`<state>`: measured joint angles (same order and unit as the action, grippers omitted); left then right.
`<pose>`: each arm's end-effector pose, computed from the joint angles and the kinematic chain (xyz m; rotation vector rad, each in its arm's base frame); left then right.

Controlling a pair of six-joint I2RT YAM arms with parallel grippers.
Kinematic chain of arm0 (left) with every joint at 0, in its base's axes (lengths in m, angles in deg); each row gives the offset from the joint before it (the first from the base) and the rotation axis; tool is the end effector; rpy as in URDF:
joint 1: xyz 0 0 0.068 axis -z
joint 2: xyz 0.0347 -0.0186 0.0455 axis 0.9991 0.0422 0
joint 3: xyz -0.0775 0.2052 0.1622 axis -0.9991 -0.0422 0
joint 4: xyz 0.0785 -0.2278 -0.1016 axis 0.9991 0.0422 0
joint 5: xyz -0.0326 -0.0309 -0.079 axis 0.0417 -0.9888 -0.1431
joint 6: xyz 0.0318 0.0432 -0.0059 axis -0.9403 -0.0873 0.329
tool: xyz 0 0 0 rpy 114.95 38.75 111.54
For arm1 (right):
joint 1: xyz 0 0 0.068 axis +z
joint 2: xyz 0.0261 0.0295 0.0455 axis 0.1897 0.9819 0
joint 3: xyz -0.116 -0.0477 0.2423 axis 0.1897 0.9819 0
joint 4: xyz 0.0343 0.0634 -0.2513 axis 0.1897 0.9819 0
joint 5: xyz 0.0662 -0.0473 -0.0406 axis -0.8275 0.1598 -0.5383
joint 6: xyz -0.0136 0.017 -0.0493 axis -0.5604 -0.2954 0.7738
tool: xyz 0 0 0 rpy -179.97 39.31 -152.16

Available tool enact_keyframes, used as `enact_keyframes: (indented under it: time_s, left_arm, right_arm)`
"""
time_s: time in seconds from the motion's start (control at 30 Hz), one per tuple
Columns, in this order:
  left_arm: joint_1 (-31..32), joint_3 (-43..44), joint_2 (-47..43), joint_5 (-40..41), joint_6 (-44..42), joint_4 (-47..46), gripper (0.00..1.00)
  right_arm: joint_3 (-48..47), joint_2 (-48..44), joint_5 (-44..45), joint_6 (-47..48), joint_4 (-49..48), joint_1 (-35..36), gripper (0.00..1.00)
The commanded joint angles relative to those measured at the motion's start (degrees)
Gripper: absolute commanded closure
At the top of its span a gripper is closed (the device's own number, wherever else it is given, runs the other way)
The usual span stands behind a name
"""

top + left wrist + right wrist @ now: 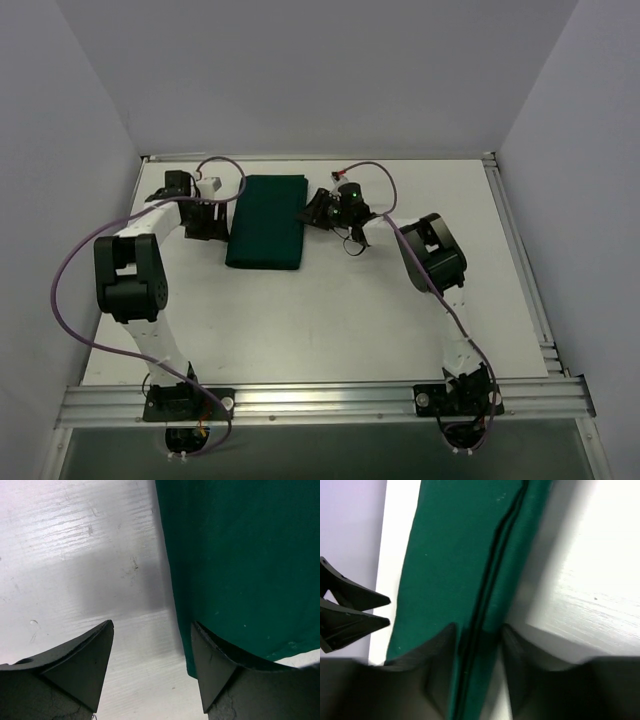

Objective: Open and lay out the surgical kit
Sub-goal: Move the surgical kit at the center of the board.

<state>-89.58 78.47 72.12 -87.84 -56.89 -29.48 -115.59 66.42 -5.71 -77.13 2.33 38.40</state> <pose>0.4013 0.0035 0.1904 0.2041 2.6132 -0.3477 0.4426 0.2495 0.1393 -0.1097 1.9390 1.3310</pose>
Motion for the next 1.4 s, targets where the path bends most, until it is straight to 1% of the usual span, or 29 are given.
enact_keyframes:
  time_s: [0.0,0.03,0.07,0.13,0.17,0.23,0.37,0.4,0.5,0.53,0.6,0.63,0.67,0.73,0.77,0.83,0.87,0.9,0.97,1.03,1.07,1.17,1.23,1.37]
  left_arm:
    - [-1.0,-0.2,-4.4,-0.5,-0.4,-1.4,0.28]
    - [-1.3,-0.3,-4.8,-0.6,-0.4,-1.2,0.28]
    - [-1.5,-0.3,-5.3,-0.6,-0.5,-1.1,0.28]
    - [-1.7,-0.6,-6.7,0.4,-1.1,-0.9,0.28]
    - [-1.7,-0.8,-7.2,0.6,-1.3,-0.9,0.28]
    - [-1.6,-1.3,-8.8,1.0,-1.8,-1.0,0.28]
    - [-1.7,-1.5,-10.5,0.6,-2.1,-0.7,0.27]
    - [-1.7,-1.5,-10.9,0.4,-2.1,-0.4,0.27]
    - [-1.5,-1.7,-11.7,0.2,-2.3,0.0,0.27]
    - [-1.5,-1.8,-11.8,-0.1,-2.3,0.0,0.27]
    - [-1.4,-2.1,-12.0,-0.5,-2.1,-0.2,0.27]
    - [-1.3,-2.3,-12.1,-0.8,-2.0,-0.8,0.27]
    - [-1.2,-2.4,-12.1,-1.0,-2.0,-1.1,0.27]
    - [-0.6,-2.6,-11.9,-1.1,-2.0,-1.3,0.27]
    - [-0.4,-2.4,-11.7,-1.1,-2.1,-1.3,0.27]
    - [-0.4,-2.2,-11.4,-1.1,-2.2,-0.7,0.27]
    - [-0.5,-2.3,-11.4,-1.0,-2.3,-0.6,0.27]
    - [-0.4,-2.3,-11.7,-1.0,-2.4,-0.6,0.27]
    - [-0.4,-2.8,-12.0,-1.0,-2.5,-0.8,0.27]
    - [-0.4,-3.0,-12.1,-1.6,-2.4,-1.3,0.27]
    - [-0.4,-3.0,-12.1,-1.8,-2.3,-1.3,0.27]
    - [-0.1,-2.7,-11.6,-2.1,-2.2,-1.3,0.27]
    - [-0.1,-2.5,-11.2,-1.9,-2.2,-1.1,0.27]
    - [-0.1,-2.5,-11.0,-2.1,-2.1,-1.0,0.27]
  right_arm:
    - [0.6,-1.1,-1.3,-0.3,-1.9,0.0,0.69]
    - [1.8,-1.6,-1.4,0.0,-1.9,-0.3,0.74]
    - [2.4,-2.1,-1.5,0.7,-1.9,-0.6,0.83]
    - [4.0,-4.3,-2.1,2.1,-0.9,-1.3,0.92]
    - [5.6,-5.2,-2.2,3.9,-0.1,-2.2,1.0]
    - [7.5,-7.9,-3.0,5.3,1.5,-3.5,1.0]
    - [14.5,-13.0,-7.0,7.7,2.7,-8.5,1.0]
    - [17.1,-15.4,-7.9,10.0,3.6,-10.7,1.0]
    - [19.8,-20.1,-11.0,16.2,12.4,-15.1,1.0]
    - [19.8,-21.2,-11.4,21.4,18.9,-15.9,1.0]
    - [19.3,-23.6,-11.9,26.4,25.2,-17.9,1.0]
    - [18.5,-23.9,-11.7,29.3,30.3,-19.9,1.0]
    - [18.1,-24.2,-11.7,29.9,32.0,-20.9,0.99]
    - [17.0,-24.1,-12.4,30.2,34.5,-22.7,0.94]
    - [16.5,-24.1,-12.6,30.7,35.4,-22.9,0.85]
    - [15.4,-24.3,-12.1,31.8,38.6,-22.9,0.75]
    - [14.5,-24.9,-11.6,33.0,39.5,-23.0,0.64]
    - [14.0,-25.3,-9.5,33.4,42.6,-23.0,0.58]
    - [12.1,-27.0,-5.8,33.8,44.1,-23.1,0.5]
    - [10.8,-27.9,-0.3,32.8,43.7,-23.1,0.49]
    - [9.6,-28.4,0.8,32.3,43.2,-22.8,0.49]
    - [8.4,-28.2,6.1,30.7,41.5,-21.4,0.51]
    - [7.6,-27.4,8.5,29.9,40.6,-20.2,0.54]
    - [6.3,-24.1,9.8,28.6,39.9,-19.8,0.57]
